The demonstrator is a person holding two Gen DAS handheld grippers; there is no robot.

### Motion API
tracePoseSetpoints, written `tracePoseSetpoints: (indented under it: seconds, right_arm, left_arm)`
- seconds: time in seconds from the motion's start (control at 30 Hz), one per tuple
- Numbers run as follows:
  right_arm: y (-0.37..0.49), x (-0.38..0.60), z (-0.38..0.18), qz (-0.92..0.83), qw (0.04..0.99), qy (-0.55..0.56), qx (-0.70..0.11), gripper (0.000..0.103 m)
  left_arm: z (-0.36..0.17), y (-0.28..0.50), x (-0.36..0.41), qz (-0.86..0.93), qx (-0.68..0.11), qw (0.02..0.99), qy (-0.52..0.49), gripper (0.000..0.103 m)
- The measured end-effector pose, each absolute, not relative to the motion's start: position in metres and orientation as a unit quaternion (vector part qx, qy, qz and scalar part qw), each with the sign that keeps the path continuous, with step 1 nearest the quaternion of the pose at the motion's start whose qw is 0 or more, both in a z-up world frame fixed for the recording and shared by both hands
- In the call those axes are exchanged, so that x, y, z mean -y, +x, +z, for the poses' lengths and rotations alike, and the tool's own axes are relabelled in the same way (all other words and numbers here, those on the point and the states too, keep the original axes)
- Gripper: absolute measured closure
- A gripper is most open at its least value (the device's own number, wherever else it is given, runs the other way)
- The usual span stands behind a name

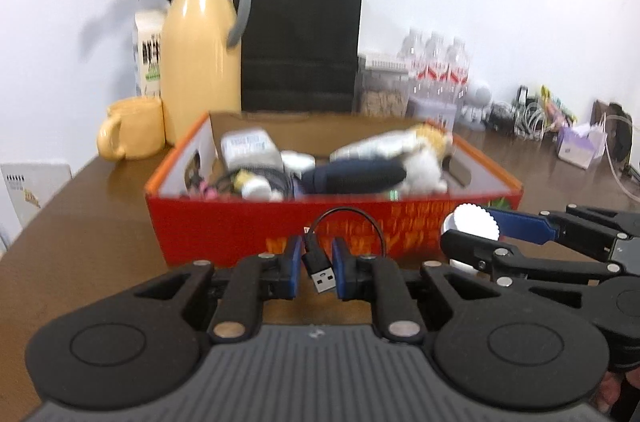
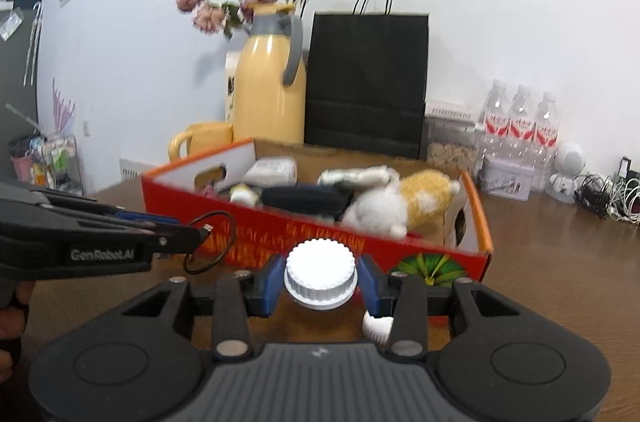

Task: Organize objects

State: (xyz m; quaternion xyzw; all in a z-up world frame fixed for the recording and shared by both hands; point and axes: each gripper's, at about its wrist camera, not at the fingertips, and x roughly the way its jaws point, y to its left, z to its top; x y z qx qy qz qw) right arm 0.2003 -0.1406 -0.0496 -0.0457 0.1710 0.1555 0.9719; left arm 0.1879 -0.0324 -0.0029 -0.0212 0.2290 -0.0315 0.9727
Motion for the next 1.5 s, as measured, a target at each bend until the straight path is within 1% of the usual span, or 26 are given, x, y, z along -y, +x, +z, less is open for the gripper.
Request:
tracePoseSetpoints:
  seconds: [0.37,0.53,0.7,0.9,1.03,1.3,1.33,1.37,1.4,1.43,1.47,1.5]
  right_arm:
    - [0.246,0.128,0.009,0.143,0.985,-0.041,-0.091,0.064]
    - [0.275,0.123,0.024,0.134,0.987,-0.037,-0.084,0.064]
    - [0.309,0.123,0.022,0.132,0.985,-0.022,-0.108,0.064]
    - [0.337,0.125,-0.005,0.128,0.980,-0.014,-0.153,0.064]
    - [0.345,0.126,-0.017,0.129,0.977,-0.014,-0.170,0.064]
    - [0.340,0.130,-0.021,0.116,0.976,-0.019,-0.182,0.064]
    - [0.340,0.131,-0.021,0.116,0.976,-0.019,-0.184,0.063]
    - [0.340,0.132,-0.022,0.116,0.975,-0.018,-0.186,0.057]
    - [0.340,0.133,-0.022,0.116,0.975,-0.017,-0.187,0.046]
    - [0.339,0.133,-0.022,0.115,0.975,-0.017,-0.187,0.040]
    - [0.339,0.133,-0.022,0.114,0.975,-0.017,-0.188,0.028]
    - [0.338,0.133,-0.022,0.114,0.975,-0.017,-0.188,0.017]
  left_arm:
    - [0.047,0.232,0.017,-0.005,-0.158,0.987,-0.032,0.086]
    - [0.056,0.259,0.011,0.007,-0.147,0.988,-0.037,0.086]
    - [0.051,0.287,0.006,0.018,-0.151,0.988,-0.039,0.086]
    - [0.034,0.317,0.003,0.026,-0.172,0.984,-0.039,0.086]
    - [0.025,0.323,0.001,0.021,-0.186,0.982,-0.037,0.086]
    - [0.024,0.317,0.004,0.016,-0.183,0.983,-0.030,0.085]
    - [0.024,0.316,0.003,0.019,-0.180,0.983,-0.029,0.081]
    - [0.025,0.316,0.003,0.020,-0.180,0.983,-0.029,0.070]
    - [0.025,0.315,0.002,0.022,-0.180,0.983,-0.029,0.063]
    - [0.025,0.315,0.002,0.025,-0.178,0.983,-0.027,0.050]
    - [0.025,0.314,0.003,0.028,-0.176,0.984,-0.024,0.040]
    - [0.025,0.313,0.003,0.030,-0.174,0.984,-0.022,0.035]
